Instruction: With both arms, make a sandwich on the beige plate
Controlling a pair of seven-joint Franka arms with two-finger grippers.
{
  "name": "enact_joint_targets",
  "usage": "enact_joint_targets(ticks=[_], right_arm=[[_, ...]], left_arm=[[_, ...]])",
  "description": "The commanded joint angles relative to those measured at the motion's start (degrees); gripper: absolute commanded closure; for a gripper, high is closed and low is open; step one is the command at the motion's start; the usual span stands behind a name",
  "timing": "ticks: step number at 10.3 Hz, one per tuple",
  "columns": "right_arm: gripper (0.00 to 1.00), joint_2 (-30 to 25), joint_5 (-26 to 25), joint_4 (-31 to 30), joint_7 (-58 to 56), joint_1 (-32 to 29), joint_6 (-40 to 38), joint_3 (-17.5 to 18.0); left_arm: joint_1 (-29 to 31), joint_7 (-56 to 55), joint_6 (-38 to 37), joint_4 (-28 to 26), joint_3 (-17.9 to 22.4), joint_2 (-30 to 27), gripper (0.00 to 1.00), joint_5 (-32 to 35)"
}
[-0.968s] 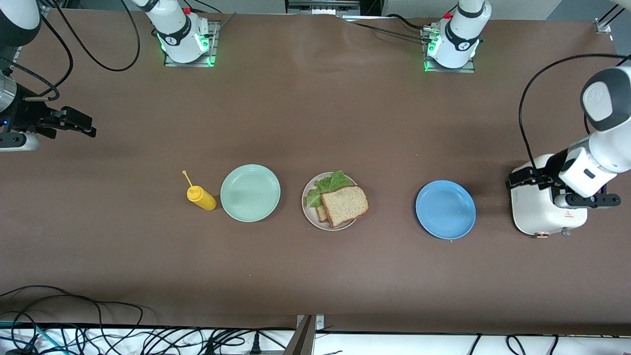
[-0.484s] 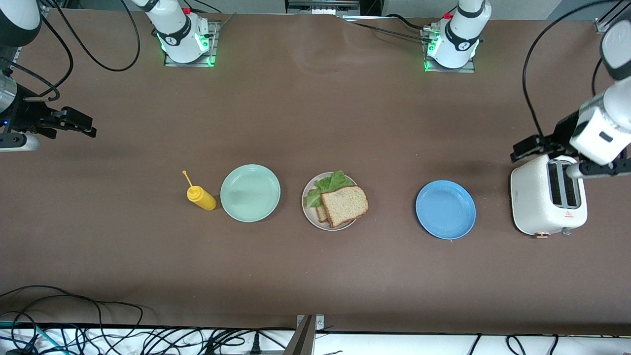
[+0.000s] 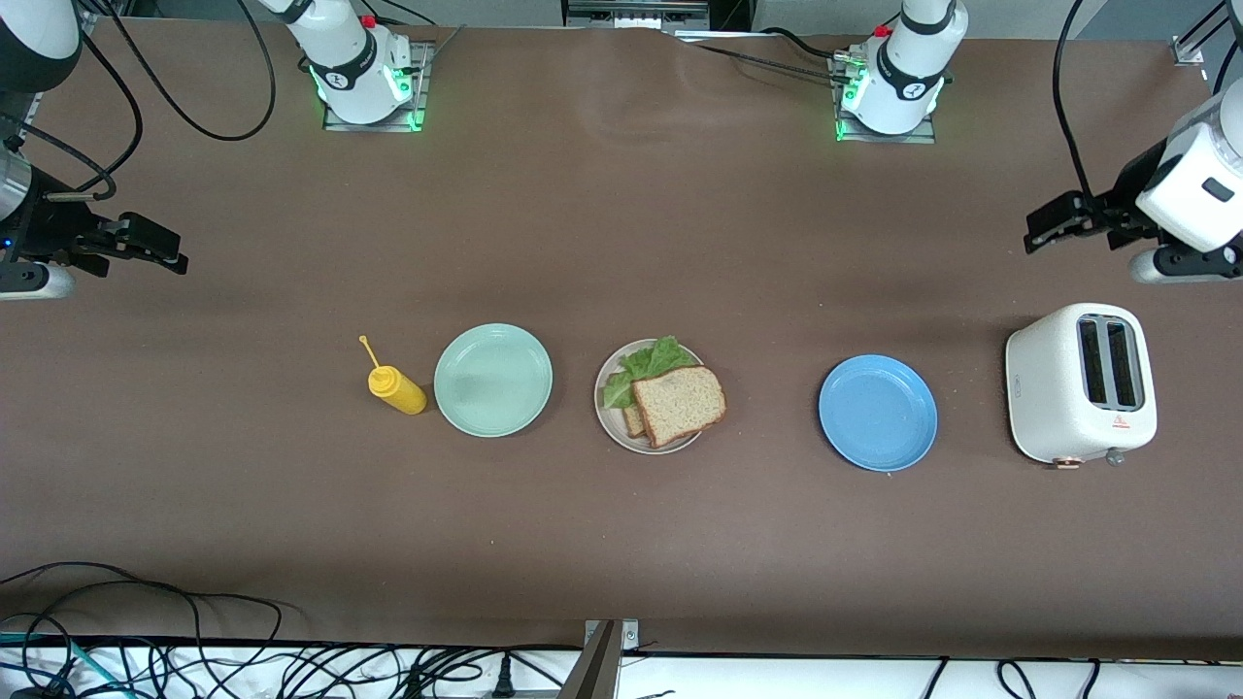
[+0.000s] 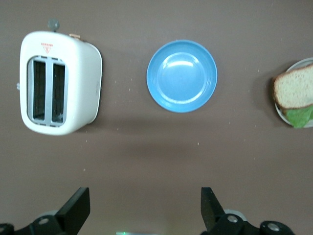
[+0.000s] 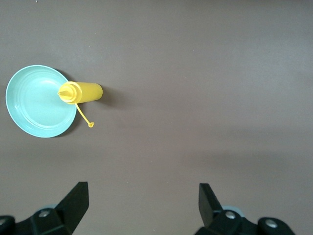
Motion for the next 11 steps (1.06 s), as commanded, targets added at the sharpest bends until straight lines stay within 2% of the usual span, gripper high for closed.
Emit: enact_joint_targets(ticks=[1,6,8,11], right_arm=[[0.00,-0.10,-0.31,-0.10,-0.42,0.24,0.88,-0.21],[0.00,-0.10,-0.22,-0.10,-0.42,0.24,0.53,-0.21],[0.00,-0.10,-0.14,-0.18,-0.42,0.16,0.35,-0.21],[0.00,0.07,-0.22,-0.10,-0.50,0.16,0.79,-0.30]], left_arm=[[-0.91,2.43,-5.11,4.45,1.94,-0.24,0.00,1.96],[-1.79,2.62,-6.88,4.81,2.47,-0.59,0.00,2.32],[-1.79,8.56,-8.29,5.17,4.04,-0.59,0.00,2.23],[-1.70,8.86,-8.21,5.34,4.58,-0.68,0.00,1.53]])
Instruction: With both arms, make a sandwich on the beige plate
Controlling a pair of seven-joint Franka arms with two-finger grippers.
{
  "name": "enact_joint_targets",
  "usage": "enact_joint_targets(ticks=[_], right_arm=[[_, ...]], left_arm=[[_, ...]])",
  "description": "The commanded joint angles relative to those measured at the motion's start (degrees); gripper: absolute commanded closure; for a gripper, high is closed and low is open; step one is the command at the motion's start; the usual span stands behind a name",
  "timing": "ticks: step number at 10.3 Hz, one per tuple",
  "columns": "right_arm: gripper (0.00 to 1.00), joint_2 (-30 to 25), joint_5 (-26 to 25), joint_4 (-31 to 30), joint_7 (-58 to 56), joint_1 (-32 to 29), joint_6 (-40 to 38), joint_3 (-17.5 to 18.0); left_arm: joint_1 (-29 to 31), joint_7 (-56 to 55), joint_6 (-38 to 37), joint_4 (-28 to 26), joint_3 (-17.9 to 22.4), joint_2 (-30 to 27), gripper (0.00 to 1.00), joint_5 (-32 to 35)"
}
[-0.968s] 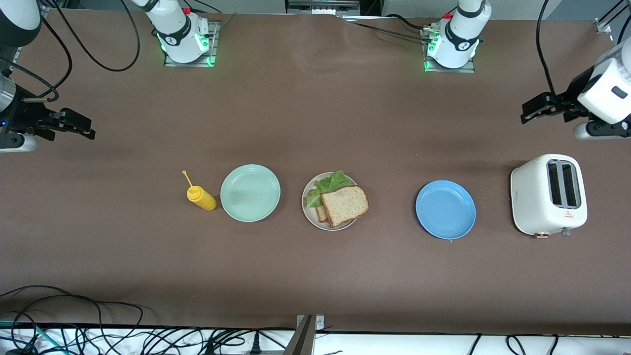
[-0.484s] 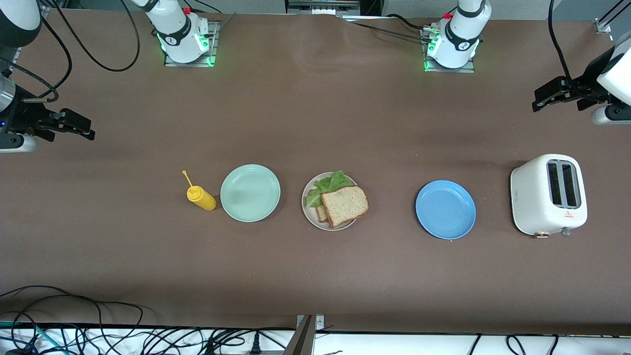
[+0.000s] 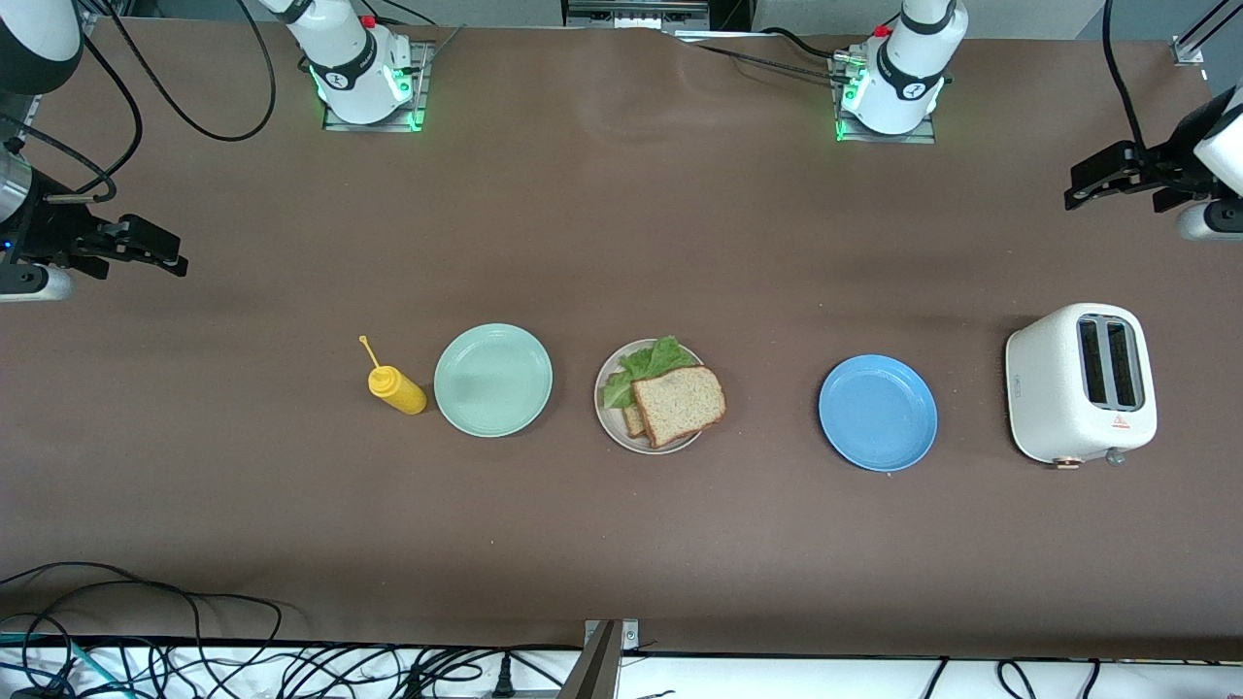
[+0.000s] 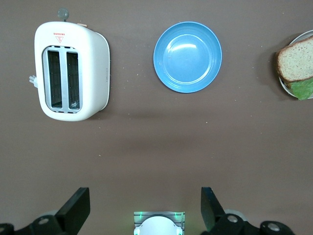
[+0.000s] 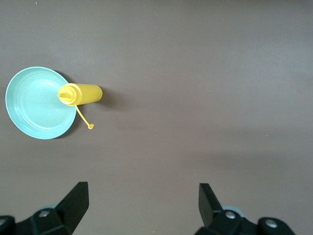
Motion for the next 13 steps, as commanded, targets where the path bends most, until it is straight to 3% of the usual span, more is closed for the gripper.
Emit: enact_joint_targets(ticks=[1,7,13], right_arm=[[0.00,-0.12,-0.31,-0.09,-0.50,0.16,0.41,-0.30],[0.00,-0.12,-0.22,0.08,-0.50,0.16,0.33,-0.30],[0.00,0.05,-1.09,0.43,-0.50,0.24,0.59,-0.21]], left_arm=[[-0.61,1.38,-1.19,2.20,0.34,-0.10,0.00,1.09],[-0.70,1.11,0.30,4.14,-0.01,0.51,0.00,-0.49],[-0.53,1.46,3.03,0.81,-0.19,0.34,0.00,-1.37]])
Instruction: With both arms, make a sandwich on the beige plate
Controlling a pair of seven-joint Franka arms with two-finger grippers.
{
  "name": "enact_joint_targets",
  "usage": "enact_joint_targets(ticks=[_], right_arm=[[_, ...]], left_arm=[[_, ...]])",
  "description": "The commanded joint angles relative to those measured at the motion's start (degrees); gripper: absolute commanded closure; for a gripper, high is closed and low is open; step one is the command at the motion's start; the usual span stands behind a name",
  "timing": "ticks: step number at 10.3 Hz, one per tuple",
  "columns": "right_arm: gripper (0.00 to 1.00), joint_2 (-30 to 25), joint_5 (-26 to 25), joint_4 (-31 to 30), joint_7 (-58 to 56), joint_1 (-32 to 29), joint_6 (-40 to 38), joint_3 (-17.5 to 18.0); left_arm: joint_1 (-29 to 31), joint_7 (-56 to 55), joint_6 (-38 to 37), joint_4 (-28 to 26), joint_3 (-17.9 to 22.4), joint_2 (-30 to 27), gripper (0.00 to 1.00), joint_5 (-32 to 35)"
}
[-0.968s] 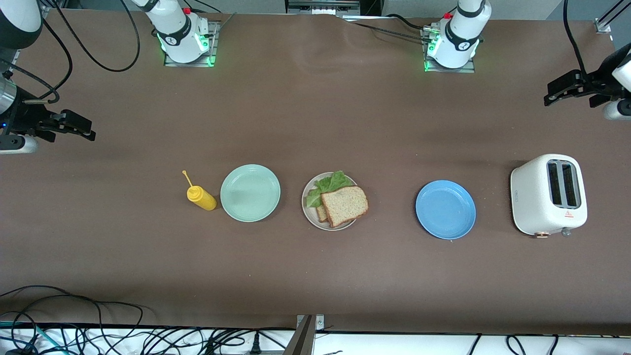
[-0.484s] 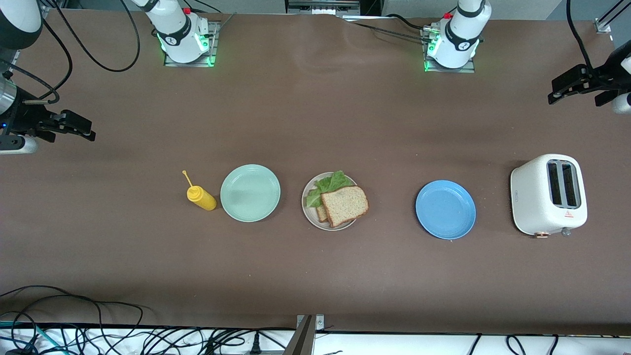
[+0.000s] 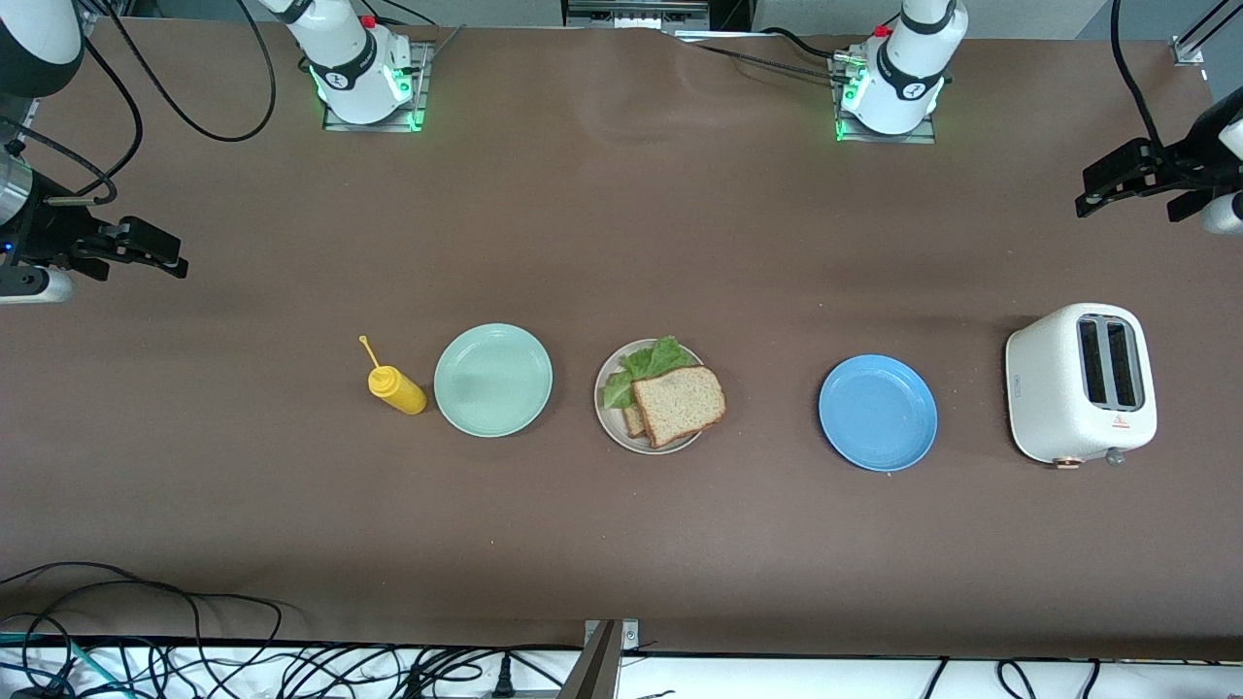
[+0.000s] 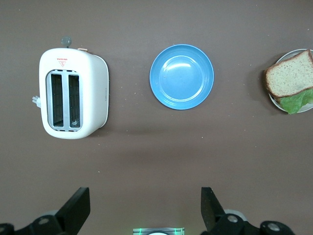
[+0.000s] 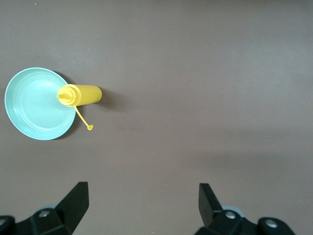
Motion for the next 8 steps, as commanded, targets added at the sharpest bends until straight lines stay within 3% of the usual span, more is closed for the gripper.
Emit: enact_joint_targets(ticks=[1,8], right_arm=[[0.00,-0.08,-0.95,0.41,-0.50,0.18,0.29,-0.18],[0.00,0.36,-1.13,0.50,-0.50,0.17,0.81,-0.18]], left_arm=[[0.08,1.67,0.40,-1.46,-0.01,-0.33,0.00,-0.91],[0.87,1.77,0.66,-0.58,0.08,0.73,0.00,-0.82]])
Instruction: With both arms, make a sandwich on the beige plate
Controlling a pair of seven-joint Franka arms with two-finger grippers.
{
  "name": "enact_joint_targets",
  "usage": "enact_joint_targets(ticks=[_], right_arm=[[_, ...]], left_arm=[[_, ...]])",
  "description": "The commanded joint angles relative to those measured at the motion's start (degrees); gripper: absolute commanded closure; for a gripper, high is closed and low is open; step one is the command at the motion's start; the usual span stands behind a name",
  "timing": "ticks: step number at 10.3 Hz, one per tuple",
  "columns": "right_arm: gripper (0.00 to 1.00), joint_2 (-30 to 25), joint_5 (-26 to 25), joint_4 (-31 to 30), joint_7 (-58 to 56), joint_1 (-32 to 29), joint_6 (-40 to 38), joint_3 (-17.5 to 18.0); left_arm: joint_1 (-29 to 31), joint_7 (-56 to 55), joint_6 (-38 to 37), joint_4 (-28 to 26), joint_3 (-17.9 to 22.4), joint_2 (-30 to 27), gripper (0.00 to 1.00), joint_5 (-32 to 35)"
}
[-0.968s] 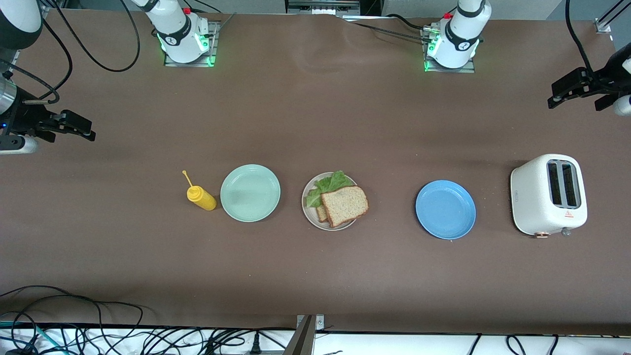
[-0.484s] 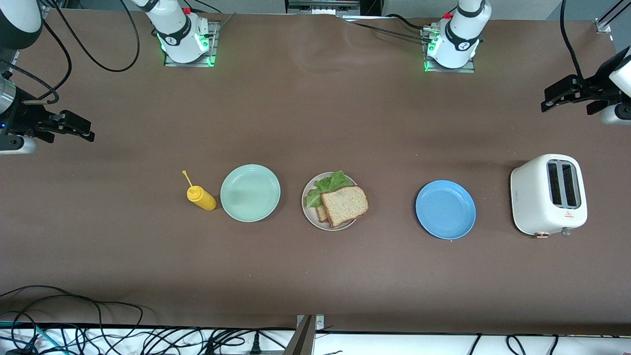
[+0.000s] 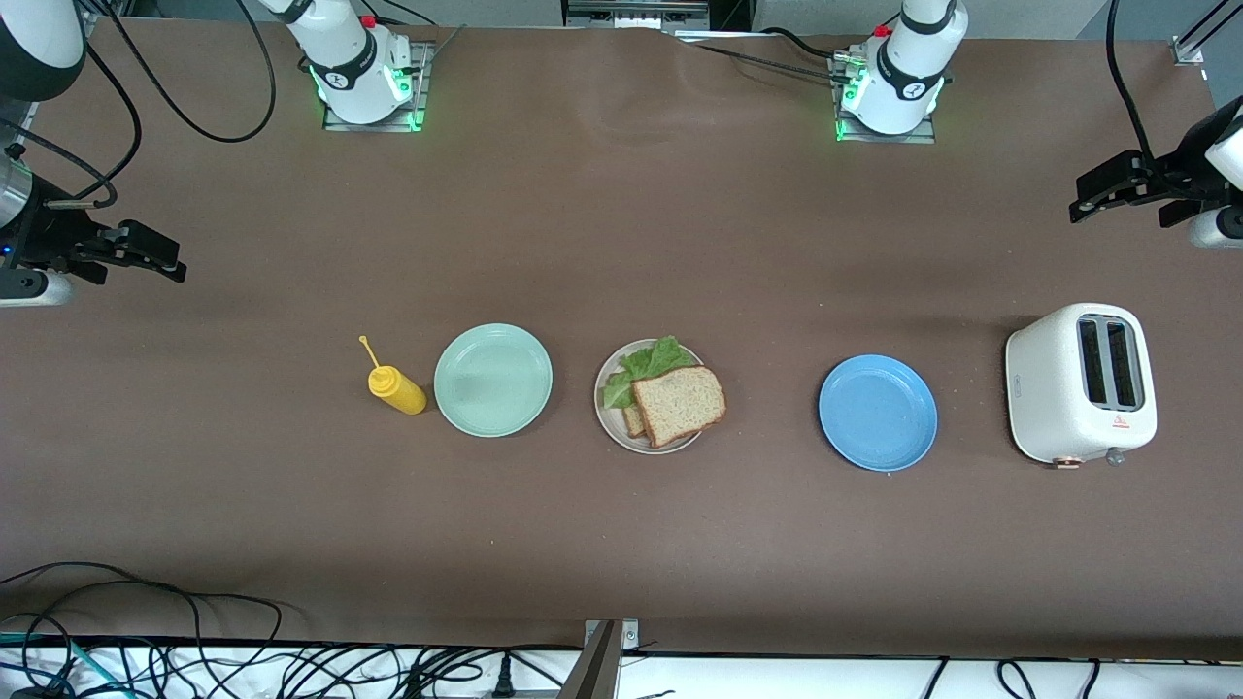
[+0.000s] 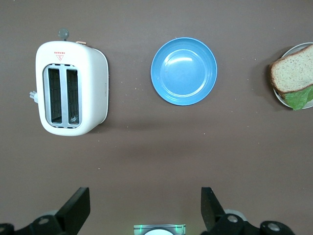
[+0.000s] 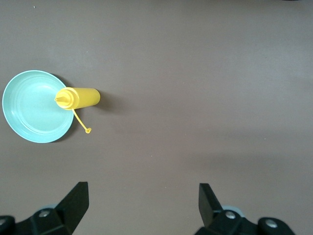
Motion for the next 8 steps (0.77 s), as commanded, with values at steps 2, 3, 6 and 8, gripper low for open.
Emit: enact_joint_targets(ticks=[2,3,6,8], right_arm=[[0.00,0.22,-0.89,0.47,-0.50,0.18,0.12,-0.18],[0.00,0.13,-0.89,0.47,-0.50,0.18,0.12,-0.18],[0.00,0.13,-0.89,0.47,-0.50,0.18,0.03,-0.18],[0.00,0.21,-0.89,0.47,-0.50,0.18,0.03,-0.18]], left_arm=[[0.44,1.44,0.49,0.50,0.20,0.39,0.00,-0.82],[0.44,1.35,0.49,0.50,0.20,0.30,0.00,-0.73],[0.53,1.44,0.49,0.59,0.29,0.30,0.00,-0.47],[0.53,1.35,0.49,0.59,0.29,0.30,0.00,-0.29]])
